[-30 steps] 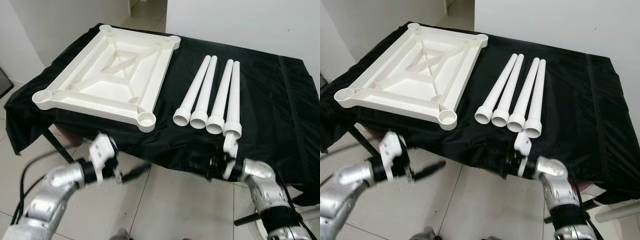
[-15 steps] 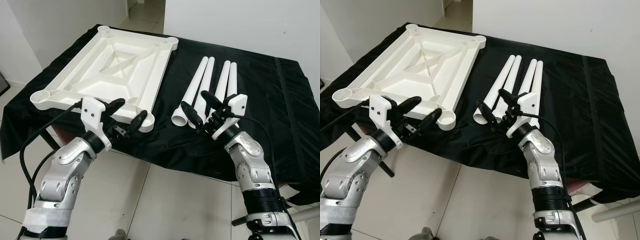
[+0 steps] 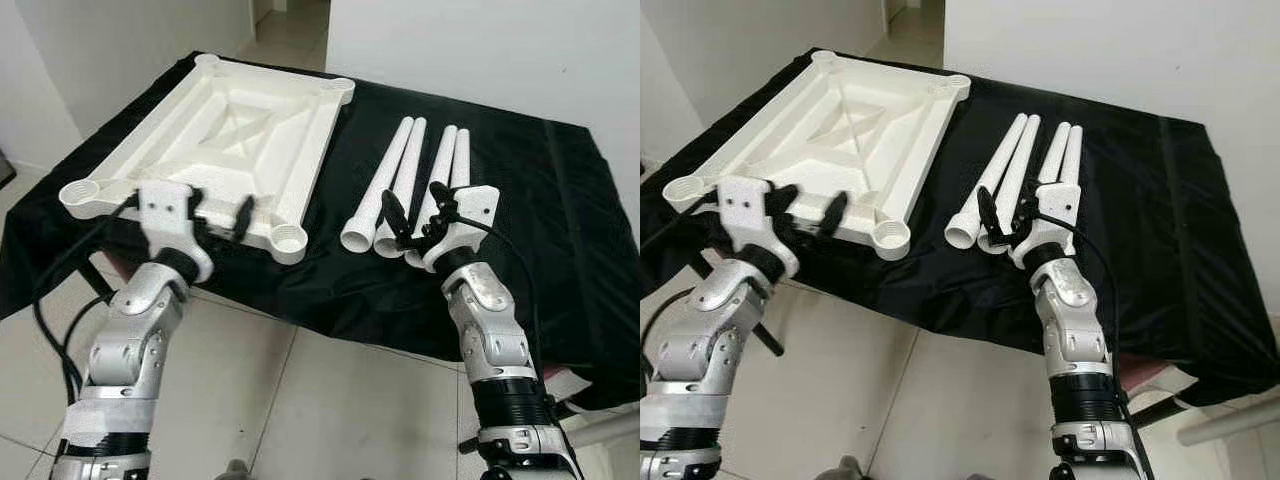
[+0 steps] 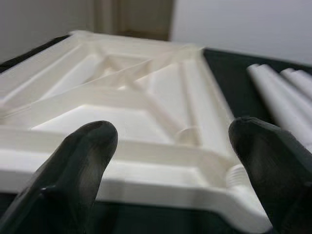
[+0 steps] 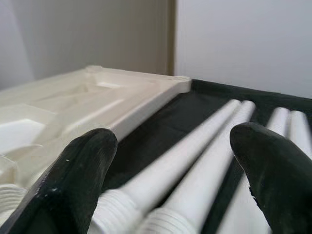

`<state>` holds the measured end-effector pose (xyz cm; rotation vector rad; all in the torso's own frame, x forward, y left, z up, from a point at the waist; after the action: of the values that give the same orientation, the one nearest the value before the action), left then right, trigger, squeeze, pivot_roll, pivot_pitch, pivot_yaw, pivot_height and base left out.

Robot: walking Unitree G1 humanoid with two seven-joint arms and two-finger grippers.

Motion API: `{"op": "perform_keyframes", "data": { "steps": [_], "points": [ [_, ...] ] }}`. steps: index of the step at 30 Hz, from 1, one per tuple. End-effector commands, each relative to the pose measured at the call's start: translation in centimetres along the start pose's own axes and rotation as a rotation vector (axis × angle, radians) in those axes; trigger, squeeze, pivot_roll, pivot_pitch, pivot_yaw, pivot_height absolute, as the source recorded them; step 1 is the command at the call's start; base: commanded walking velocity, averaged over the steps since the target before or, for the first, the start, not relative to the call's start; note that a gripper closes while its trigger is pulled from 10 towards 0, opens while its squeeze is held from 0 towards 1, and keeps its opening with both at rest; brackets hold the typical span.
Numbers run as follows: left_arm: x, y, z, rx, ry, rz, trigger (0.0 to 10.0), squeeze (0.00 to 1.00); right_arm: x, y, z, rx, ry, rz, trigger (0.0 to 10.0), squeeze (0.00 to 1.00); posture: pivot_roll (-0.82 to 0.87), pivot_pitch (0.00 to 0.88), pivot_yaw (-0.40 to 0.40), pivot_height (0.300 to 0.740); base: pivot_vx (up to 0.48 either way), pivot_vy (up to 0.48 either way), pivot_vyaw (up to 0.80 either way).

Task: Building children table

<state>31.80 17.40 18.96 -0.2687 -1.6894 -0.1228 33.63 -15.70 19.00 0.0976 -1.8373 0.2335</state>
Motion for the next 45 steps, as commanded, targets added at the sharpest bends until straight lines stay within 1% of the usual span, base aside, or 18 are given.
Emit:
{"op": "perform_keyframes", "data": {
  "steps": [1,3,5,8,10,16,19,21,24,25,27,29,30,31,32,38,41,45],
  "points": [
    [0.2,0.2,-0.2,0.038,-0.003,-0.026,10.0,0.0,-0.2,-0.4,-0.2,-0.044,0.028,0.034,10.0,0.0,0.14,0.019,-0.04,0.74,0.0,0.0,0.0],
    [0.2,0.2,-0.2,0.05,-0.008,-0.02,10.0,0.0,-0.2,-0.6,-0.1,-0.064,0.033,0.04,10.0,0.0,0.14,0.02,-0.041,0.74,0.0,0.0,0.0],
    [-0.2,-0.3,-0.3,0.069,0.0,-0.002,10.0,0.0,-0.4,-0.7,-0.1,-0.097,0.048,0.05,10.0,0.0,0.14,0.021,-0.042,0.74,0.0,0.0,0.0],
    [-0.6,-0.9,-0.3,0.062,0.014,0.014,10.0,0.0,-0.5,-0.7,0.0,-0.112,0.054,0.048,10.0,0.0,0.14,0.026,-0.036,0.74,0.0,0.0,0.0],
    [-0.7,-1.5,-0.4,0.073,0.023,-0.001,10.0,0.0,-0.5,-0.7,0.1,-0.131,0.054,0.043,10.0,0.0,0.14,0.034,-0.032,0.74,0.0,0.0,0.0],
    [-0.7,-1.4,-0.5,0.072,0.026,-0.019,10.0,0.0,-0.4,-0.8,0.2,-0.157,0.047,0.07,10.0,0.0,0.13,0.038,-0.03,0.74,0.0,0.0,0.0],
    [-0.7,-1.2,-0.5,0.075,0.025,-0.038,10.0,0.0,-0.4,-0.9,0.6,-0.166,0.042,0.079,10.0,0.0,0.13,0.038,-0.023,0.74,0.0,0.0,0.0],
    [-0.8,-0.9,-0.3,0.106,0.021,-0.041,10.0,0.0,-0.6,-0.9,1.4,-0.188,0.032,0.073,10.0,0.0,0.13,0.036,-0.02,0.74,0.0,0.0,0.0],
    [-1.3,-1.0,0.1,0.134,0.031,-0.036,10.0,0.0,-1.1,-0.6,1.9,-0.202,0.051,0.079,10.0,0.0,0.13,0.038,-0.009,0.74,0.0,0.0,0.0],
    [-1.3,-1.0,0.1,0.134,0.031,-0.036,10.0,0.0,-1.1,-0.6,1.9,-0.202,0.051,0.079,10.0,0.0,0.13,0.038,-0.009,0.74,0.0,0.0,0.0],
    [-1.6,-1.8,0.1,0.12,0.041,-0.017,10.0,0.0,-1.3,-0.2,2.1,-0.199,0.049,0.087,10.0,0.0,0.14,0.035,0.01,0.74,0.0,0.0,0.0],
    [-1.6,-1.8,0.1,0.12,0.041,-0.017,10.0,0.0,-1.3,-0.2,2.1,-0.199,0.049,0.087,10.0,0.0,0.14,0.035,0.01,0.74,0.0,0.0,0.0],
    [-1.5,-2.3,-0.2,0.1,0.036,-0.036,10.0,0.0,-1.1,0.0,2.0,-0.199,0.034,0.081,10.0,0.0,0.15,0.032,0.01,0.74,0.0,0.0,0.0],
    [-1.5,-2.3,-0.2,0.1,0.036,-0.036,10.0,0.0,-1.1,0.0,2.0,-0.199,0.034,0.081,10.0,0.0,0.15,0.032,0.01,0.74,0.0,0.0,0.0],
    [-1.3,-2.6,-0.8,0.079,0.029,-0.05,10.0,0.0,-0.9,0.2,1.8,-0.182,0.009,0.069,10.0,0.0,0.16,0.011,0.018,0.74,0.0,0.0,0.0],
    [-1.1,-2.5,-0.8,0.077,0.022,-0.066,10.0,0.0,-0.8,0.4,1.7,-0.166,-0.012,0.066,10.0,0.0,0.16,0.002,0.017,0.74,0.0,0.0,0.0],
    [-0.9,-1.9,-0.5,0.118,0.0,-0.071,10.0,0.0,-0.6,0.7,1.5,-0.147,-0.025,0.068,10.0,0.0,0.15,0.0,0.005,0.74,0.0,0.0,0.0],
    [-0.7,-1.8,-0.4,0.14,-0.02,-0.079,10.0,0.0,-0.6,0.8,1.4,-0.142,-0.027,0.067,10.0,0.0,0.15,0.0,0.002,0.74,0.0,0.0,0.0]
  ]
}}
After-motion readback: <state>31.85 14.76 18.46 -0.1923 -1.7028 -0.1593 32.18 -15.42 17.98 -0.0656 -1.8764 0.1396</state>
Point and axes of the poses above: a point about 5 cm out from each wrist's last joint towards the gripper, its own z axis pointing back from the gripper into the wrist, its own x axis along the axis of the wrist's last joint, y = z × x, the point moved 1 cm from there along -z, pointing out of the wrist towards the gripper, and after that the axes turned 3 degrees about z, right-handed, at the moved point
